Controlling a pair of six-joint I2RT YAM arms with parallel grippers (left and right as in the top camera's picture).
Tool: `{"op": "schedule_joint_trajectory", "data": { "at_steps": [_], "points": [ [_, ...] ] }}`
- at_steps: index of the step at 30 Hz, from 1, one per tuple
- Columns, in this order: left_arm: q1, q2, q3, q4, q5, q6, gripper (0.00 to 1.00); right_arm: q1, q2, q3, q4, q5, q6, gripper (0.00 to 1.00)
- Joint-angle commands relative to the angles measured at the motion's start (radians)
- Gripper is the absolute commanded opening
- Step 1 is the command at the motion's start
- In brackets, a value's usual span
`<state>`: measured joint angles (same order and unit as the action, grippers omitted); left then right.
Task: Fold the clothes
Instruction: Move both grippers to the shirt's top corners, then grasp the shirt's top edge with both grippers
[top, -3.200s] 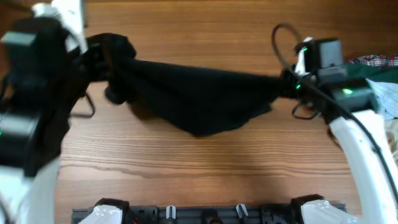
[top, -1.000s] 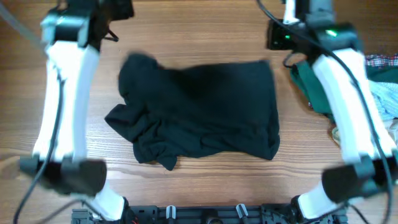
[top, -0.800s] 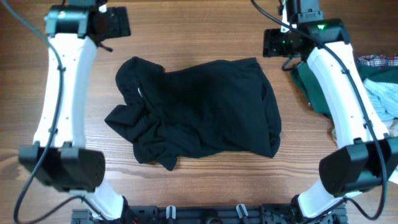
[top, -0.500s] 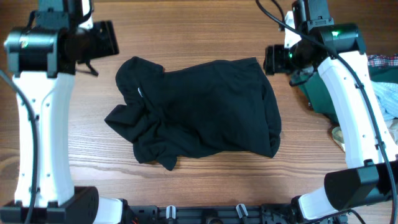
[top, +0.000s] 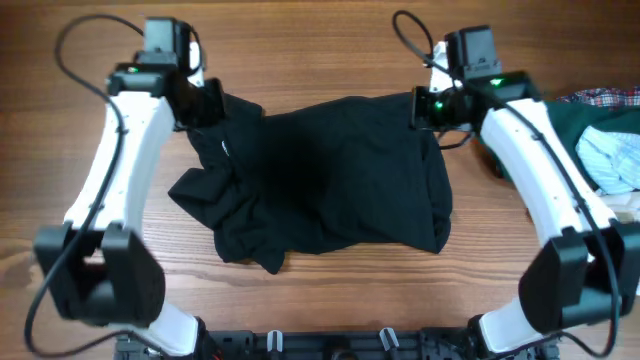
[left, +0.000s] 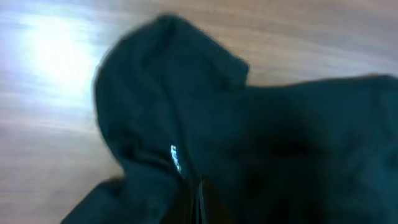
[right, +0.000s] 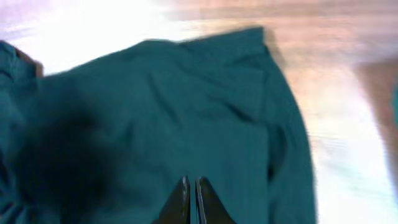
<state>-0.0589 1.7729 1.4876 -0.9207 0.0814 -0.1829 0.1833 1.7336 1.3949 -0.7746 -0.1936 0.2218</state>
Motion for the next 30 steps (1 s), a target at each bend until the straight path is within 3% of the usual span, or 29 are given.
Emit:
{"op": "schedule_joint_trajectory", "data": {
  "at_steps": [1,5,9,11,16,20,28,30],
  "points": [
    [-0.002,0.044,-0.031,0.069,0.031,-0.008,0.05,0.006,0.090,-0.024,0.142,-0.053,0.014,0.07],
    [-0.003,0.056,-0.031,0.077,0.034,-0.008,0.07,0.006,0.198,-0.023,0.278,-0.120,0.013,0.20],
    [-0.002,0.056,-0.031,0.043,0.034,-0.008,0.08,-0.006,0.315,-0.021,0.403,-0.119,-0.027,0.45],
    [-0.003,0.056,-0.031,0.021,0.034,-0.008,0.08,-0.023,0.348,-0.021,0.436,-0.119,-0.040,0.50],
    [-0.003,0.056,-0.031,-0.011,0.034,-0.008,0.09,-0.101,0.370,-0.021,0.457,-0.127,-0.066,0.53],
    [-0.003,0.056,-0.031,-0.009,0.034,-0.008,0.10,-0.160,0.371,-0.022,0.444,-0.269,-0.093,0.52],
    [-0.003,0.056,-0.031,-0.008,0.034,-0.008,0.10,-0.155,0.371,-0.023,0.350,-0.287,-0.172,0.50],
    [-0.003,0.056,-0.031,-0.008,0.034,-0.008,0.11,-0.150,0.370,-0.023,0.330,-0.287,-0.173,0.45]
  ]
}}
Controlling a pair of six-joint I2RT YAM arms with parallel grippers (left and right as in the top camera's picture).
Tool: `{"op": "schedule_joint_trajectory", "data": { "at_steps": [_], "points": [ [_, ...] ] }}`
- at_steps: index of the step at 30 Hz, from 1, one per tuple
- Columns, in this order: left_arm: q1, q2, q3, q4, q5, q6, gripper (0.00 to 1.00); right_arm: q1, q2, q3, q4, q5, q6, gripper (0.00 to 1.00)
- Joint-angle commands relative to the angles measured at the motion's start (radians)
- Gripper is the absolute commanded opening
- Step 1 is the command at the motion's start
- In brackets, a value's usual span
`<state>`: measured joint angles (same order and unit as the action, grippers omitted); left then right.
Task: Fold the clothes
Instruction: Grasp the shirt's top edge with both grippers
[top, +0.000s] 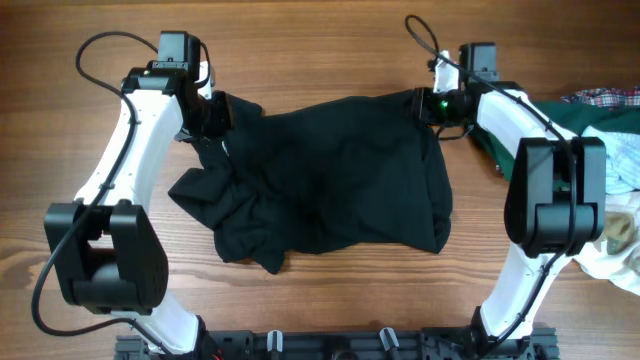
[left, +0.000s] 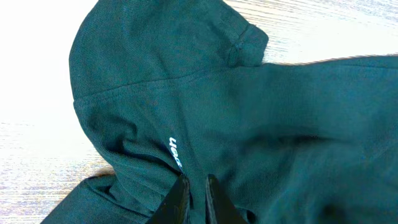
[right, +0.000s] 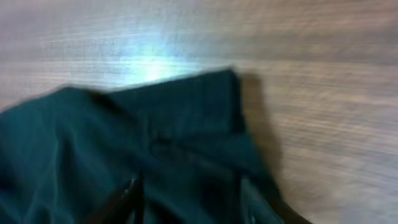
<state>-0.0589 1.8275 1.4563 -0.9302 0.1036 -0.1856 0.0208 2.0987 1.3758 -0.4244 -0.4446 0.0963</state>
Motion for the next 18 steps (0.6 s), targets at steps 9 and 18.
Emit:
{"op": "schedule_joint_trajectory", "data": {
  "at_steps": [9,18],
  "points": [
    [-0.003,0.002,0.000,0.002,0.012,-0.005,0.23,0.015,0.005,-0.003,0.013,-0.129,-0.157,0.44],
    [-0.002,0.002,0.000,0.033,0.012,-0.003,0.63,0.015,0.005,-0.003,0.019,-0.252,-0.201,0.43]
  ]
}}
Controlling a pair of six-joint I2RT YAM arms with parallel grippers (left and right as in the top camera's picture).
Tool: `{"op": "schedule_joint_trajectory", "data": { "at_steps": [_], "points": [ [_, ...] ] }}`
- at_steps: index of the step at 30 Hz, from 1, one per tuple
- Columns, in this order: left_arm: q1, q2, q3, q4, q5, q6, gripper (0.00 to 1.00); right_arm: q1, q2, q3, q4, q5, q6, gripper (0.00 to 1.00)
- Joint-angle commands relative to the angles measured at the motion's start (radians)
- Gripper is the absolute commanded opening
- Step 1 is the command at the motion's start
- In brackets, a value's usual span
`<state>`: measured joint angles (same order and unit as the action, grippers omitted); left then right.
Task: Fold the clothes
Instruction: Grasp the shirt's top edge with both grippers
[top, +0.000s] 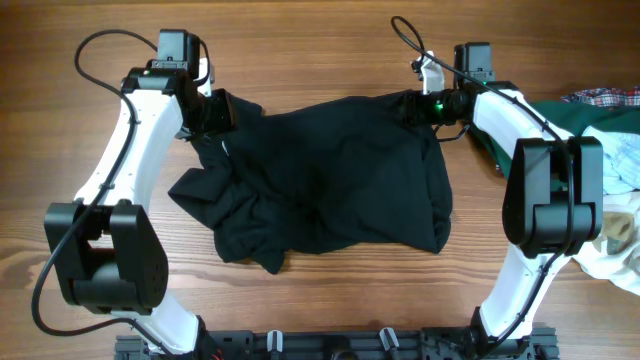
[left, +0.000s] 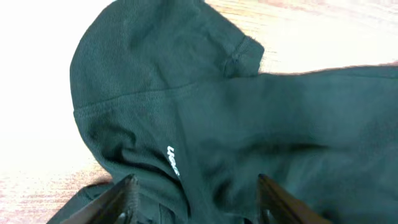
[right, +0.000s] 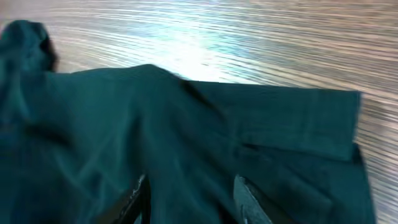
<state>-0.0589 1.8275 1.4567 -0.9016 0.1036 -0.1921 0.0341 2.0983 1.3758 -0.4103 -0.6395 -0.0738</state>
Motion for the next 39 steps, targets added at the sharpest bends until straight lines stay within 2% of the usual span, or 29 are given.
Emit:
{"op": "schedule_joint_trajectory", "data": {
  "at_steps": [1,2,3,9,13,17,20,22,24,26,29,35,37,39],
  "points": [
    [-0.002,0.002,0.000,0.003,0.012,0.004,0.63,0.002,0.006,-0.003,0.006,-0.044,-0.028,0.45],
    [-0.002,0.002,0.000,0.003,0.012,0.004,0.63,0.002,0.006,-0.003,0.006,-0.016,-0.021,0.52],
    [-0.002,0.002,0.000,0.003,0.012,0.004,0.64,0.002,0.006,-0.003,0.006,0.017,-0.005,0.53],
    [-0.003,0.002,0.000,0.003,0.012,0.003,0.64,0.002,0.006,-0.003,0.007,0.076,0.003,0.53],
    [-0.003,0.002,0.000,0.003,0.012,0.000,0.64,0.010,0.006,-0.003,0.032,0.164,0.137,0.53],
    [-0.003,0.002,0.000,0.000,0.012,0.000,0.65,0.052,0.006,-0.003,0.066,0.230,0.212,0.55],
    [-0.003,0.002,0.000,-0.009,0.012,0.000,0.65,0.106,0.006,-0.003,0.078,0.351,0.248,0.55],
    [-0.003,0.002,0.000,-0.013,0.012,0.000,0.65,0.148,0.006,-0.003,0.076,0.507,0.297,0.55],
    [-0.003,0.002,0.000,-0.018,0.012,0.000,0.65,0.177,0.006,-0.003,0.070,0.641,0.317,0.53],
    [-0.003,0.002,0.000,-0.023,0.012,0.001,0.66,0.190,0.006,-0.003,0.069,0.673,0.317,0.52],
    [-0.003,0.002,0.000,-0.023,0.012,0.001,0.66,0.192,0.006,-0.003,0.062,0.674,0.320,0.41],
    [-0.003,0.002,0.000,-0.024,0.012,0.000,0.66,0.192,0.008,-0.003,0.064,0.712,0.346,0.25],
    [-0.003,0.002,0.000,-0.024,0.013,0.000,0.66,0.192,0.010,-0.003,0.076,0.714,0.344,0.27],
    [-0.003,0.002,0.000,-0.024,0.012,0.001,0.66,0.192,0.010,-0.003,0.108,0.700,0.250,0.45]
  ]
}}
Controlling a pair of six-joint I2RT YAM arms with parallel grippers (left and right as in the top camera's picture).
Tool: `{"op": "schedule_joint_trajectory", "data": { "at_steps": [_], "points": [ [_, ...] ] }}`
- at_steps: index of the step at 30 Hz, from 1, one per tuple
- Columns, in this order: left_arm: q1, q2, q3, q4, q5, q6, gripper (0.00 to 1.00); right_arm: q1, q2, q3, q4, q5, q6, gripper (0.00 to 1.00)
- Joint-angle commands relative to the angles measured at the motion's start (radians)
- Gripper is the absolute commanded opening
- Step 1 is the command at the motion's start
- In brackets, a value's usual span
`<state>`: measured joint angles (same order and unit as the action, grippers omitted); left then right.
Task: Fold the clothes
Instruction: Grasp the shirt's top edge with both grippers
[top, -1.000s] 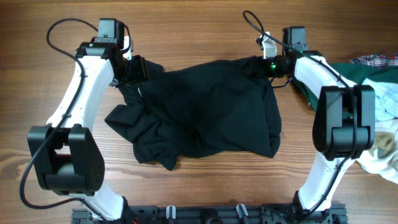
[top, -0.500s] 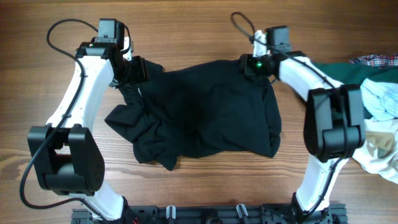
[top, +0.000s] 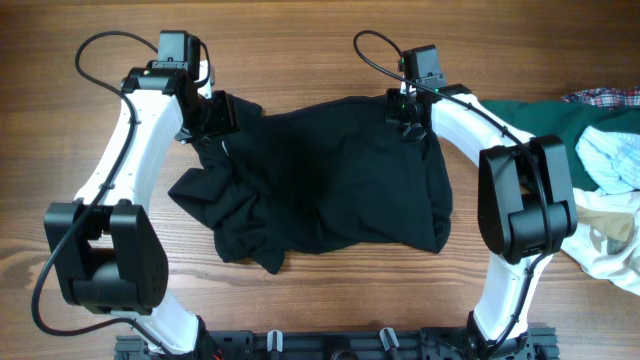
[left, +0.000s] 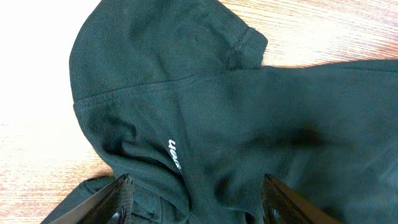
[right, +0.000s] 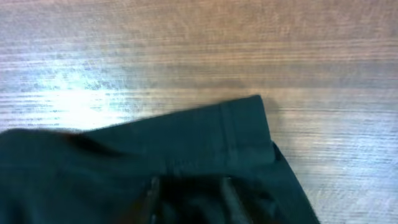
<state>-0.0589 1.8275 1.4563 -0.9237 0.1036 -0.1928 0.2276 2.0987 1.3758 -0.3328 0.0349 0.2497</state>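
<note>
A dark green, almost black shirt (top: 330, 170) lies spread on the wooden table, its lower-left part bunched (top: 215, 200). My left gripper (top: 213, 115) sits at its upper-left corner. In the left wrist view the gripper (left: 199, 205) is open wide over the sleeve (left: 161, 50), near a small white logo (left: 174, 154). My right gripper (top: 408, 118) rests on the shirt's upper-right edge. Its blurred fingers (right: 152, 193) stand apart over the dark cloth, just below the hemmed corner (right: 239, 124).
A pile of other clothes lies at the table's right edge: a green garment (top: 545, 120), a plaid piece (top: 605, 97), a light striped shirt (top: 610, 160) and a cream cloth (top: 600, 240). The arms' bases (top: 320, 345) stand along the near edge.
My right gripper has moved left along the shirt's top edge, from the upper-right corner to a spot further in. The left gripper stays open at the sleeve. The shirt lies as before.
Both grippers were first shut at the shirt's top corners. A second later the left fingers stood slightly apart and the right had parted. Then both were open over the cloth. Now the right one sits further left on the top edge.
</note>
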Motion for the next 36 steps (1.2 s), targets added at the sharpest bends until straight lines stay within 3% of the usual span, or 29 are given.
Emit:
{"op": "schedule_joint_trajectory", "data": {
  "at_steps": [1,2,5,10,15,20,29,36],
  "points": [
    [-0.003,0.002,0.000,-0.002,0.012,0.002,0.66,-0.002,0.009,-0.002,0.053,-0.010,-0.174,0.54],
    [-0.003,0.002,0.000,-0.002,0.012,0.002,0.66,-0.002,0.009,0.002,0.069,-0.062,-0.312,0.56],
    [-0.003,0.002,0.000,-0.002,0.012,0.002,0.68,-0.002,0.008,0.015,0.061,-0.122,-0.547,0.59],
    [-0.003,0.002,0.000,-0.001,0.012,0.002,0.70,-0.002,-0.005,0.021,0.049,-0.141,-0.695,0.64],
    [-0.003,0.002,0.000,-0.001,0.012,0.001,0.72,-0.005,0.003,0.021,0.061,-0.141,-0.695,0.64],
    [-0.003,0.002,0.000,-0.005,0.020,0.001,0.72,-0.006,0.045,0.021,0.042,-0.144,-0.633,0.54],
    [-0.003,0.002,0.000,-0.012,0.027,0.001,0.73,-0.007,0.059,0.021,0.002,-0.139,-0.397,0.04],
    [-0.002,0.002,0.000,-0.012,0.026,0.002,0.76,-0.024,-0.109,0.021,-0.048,-0.138,-0.316,0.04]
  ]
}}
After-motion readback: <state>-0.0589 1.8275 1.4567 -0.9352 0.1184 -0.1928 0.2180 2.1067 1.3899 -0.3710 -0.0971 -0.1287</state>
